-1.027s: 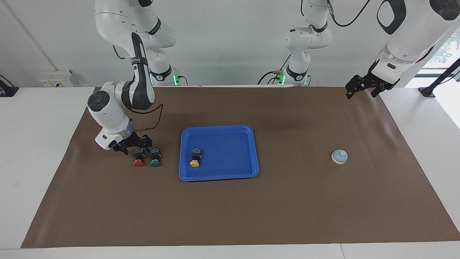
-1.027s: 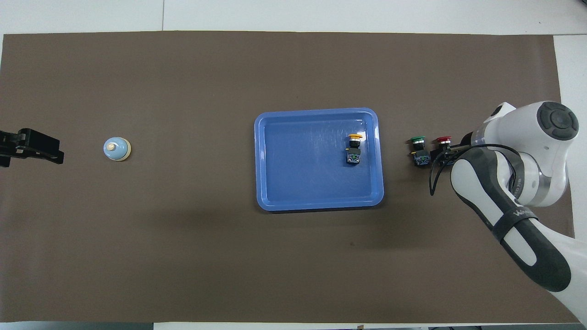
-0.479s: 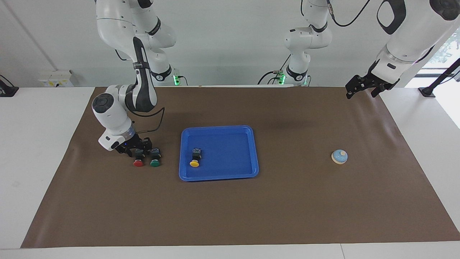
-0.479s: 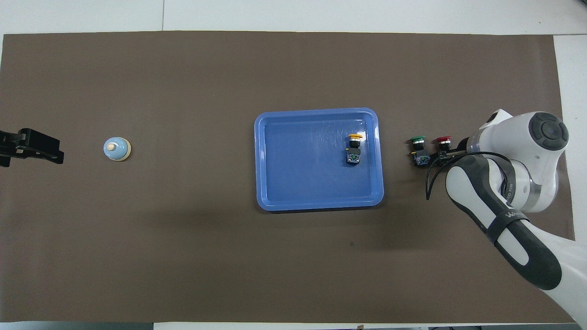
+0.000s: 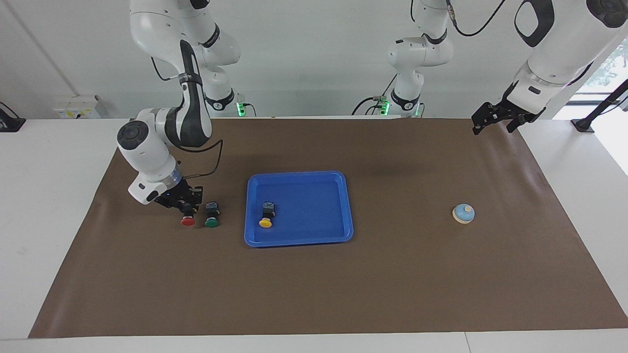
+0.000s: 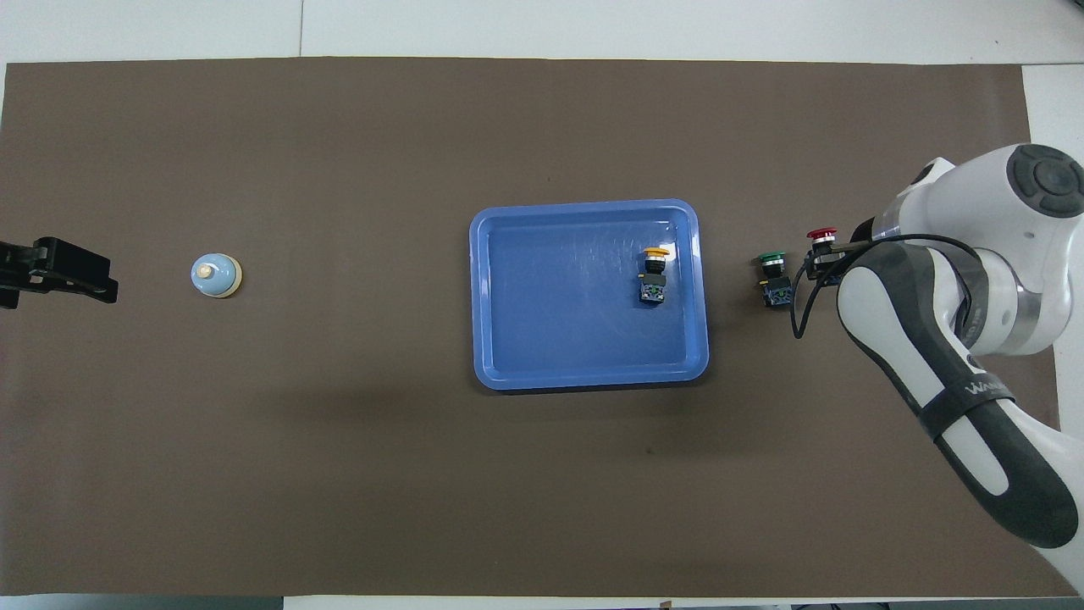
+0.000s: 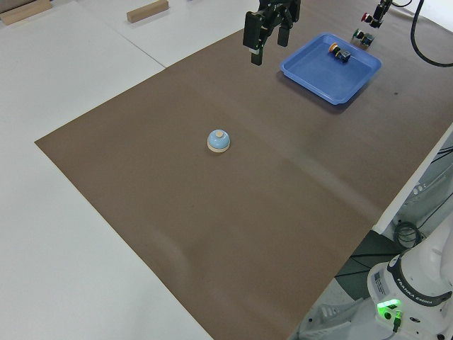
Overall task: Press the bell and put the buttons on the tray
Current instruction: 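Move the right gripper back and grasp the red button, then carry the red button into the tray beside the yellow one, release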
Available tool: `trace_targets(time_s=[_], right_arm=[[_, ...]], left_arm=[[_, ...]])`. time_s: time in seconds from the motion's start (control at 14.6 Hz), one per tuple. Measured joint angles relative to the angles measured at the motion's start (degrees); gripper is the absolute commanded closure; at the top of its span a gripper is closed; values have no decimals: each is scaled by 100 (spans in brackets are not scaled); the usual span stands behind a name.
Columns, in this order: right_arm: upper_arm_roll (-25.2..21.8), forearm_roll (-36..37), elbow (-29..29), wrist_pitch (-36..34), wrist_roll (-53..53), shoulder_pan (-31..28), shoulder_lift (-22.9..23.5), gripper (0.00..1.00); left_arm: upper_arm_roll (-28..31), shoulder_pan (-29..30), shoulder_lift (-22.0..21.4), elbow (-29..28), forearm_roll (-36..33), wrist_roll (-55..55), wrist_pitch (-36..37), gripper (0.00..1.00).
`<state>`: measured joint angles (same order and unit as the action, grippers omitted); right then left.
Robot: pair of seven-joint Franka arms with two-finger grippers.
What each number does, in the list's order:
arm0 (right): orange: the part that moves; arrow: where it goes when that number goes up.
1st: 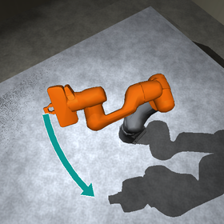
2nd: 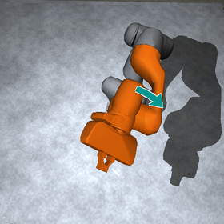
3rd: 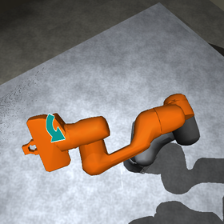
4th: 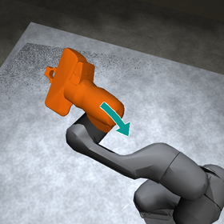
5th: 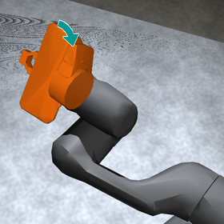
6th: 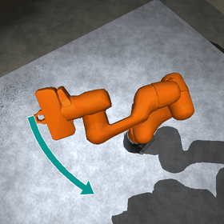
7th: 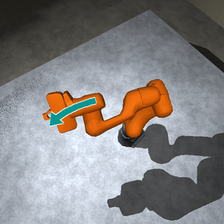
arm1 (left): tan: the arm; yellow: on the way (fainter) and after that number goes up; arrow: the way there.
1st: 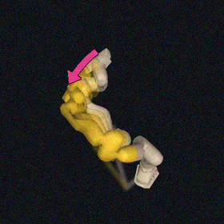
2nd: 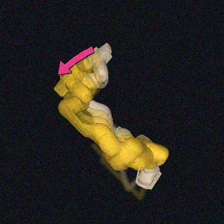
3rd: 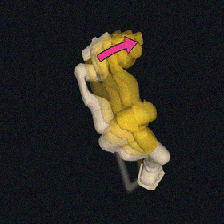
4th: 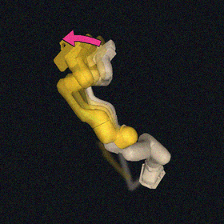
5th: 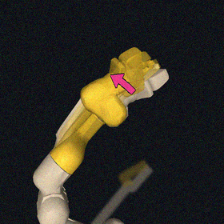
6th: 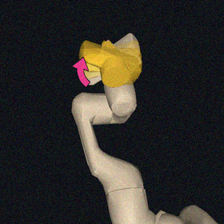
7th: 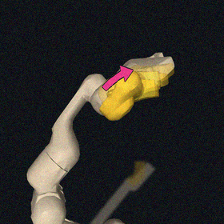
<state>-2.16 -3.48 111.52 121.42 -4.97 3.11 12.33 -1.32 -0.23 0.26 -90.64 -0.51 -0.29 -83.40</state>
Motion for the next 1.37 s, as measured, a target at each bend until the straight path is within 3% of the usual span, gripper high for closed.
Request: trace_targets(time_s=[0.14, 0.34, 0.55, 0.75, 0.96, 1.03, 1.1, 1.23, 1.37], right_arm=[[34, -11, -448, -503, 872, 505, -39, 100], [86, -14, -592, -409, 2471, 1719, -11, 100], [95, -15, -902, -324, 3370, 2416, 371, 100], [88, -13, -1405, -100, 3700, 2622, 1041, 100], [44, -13, -1394, 329, 3700, 2576, 1439, 100], [30, -13, -1381, 419, 3700, 2574, 1505, 62], [23, -13, -1330, 555, 3700, 2574, 1542, 1], [21, -13, -1179, 695, 3700, 2574, 1548, 0], [3, -12, -1298, 309, 3700, 2569, 1488, 0]], left_arm=[[0, 0, 0, 0, 0, 0, 0, 0], [0, 0, 0, 0, 0, 0, 0, 0], [0, 0, 0, 0, 0, 0, 0, 0], [0, 0, 0, 0, 0, 0, 0, 0], [0, 0, 0, 0, 0, 0, 0, 0], [0, 0, 0, 0, 0, 0, 0, 0], [0, 0, 0, 0, 0, 0, 0, 0], [0, 0, 0, 0, 0, 0, 0, 0], [0, 0, 0, 0, 0, 0, 0, 0]])
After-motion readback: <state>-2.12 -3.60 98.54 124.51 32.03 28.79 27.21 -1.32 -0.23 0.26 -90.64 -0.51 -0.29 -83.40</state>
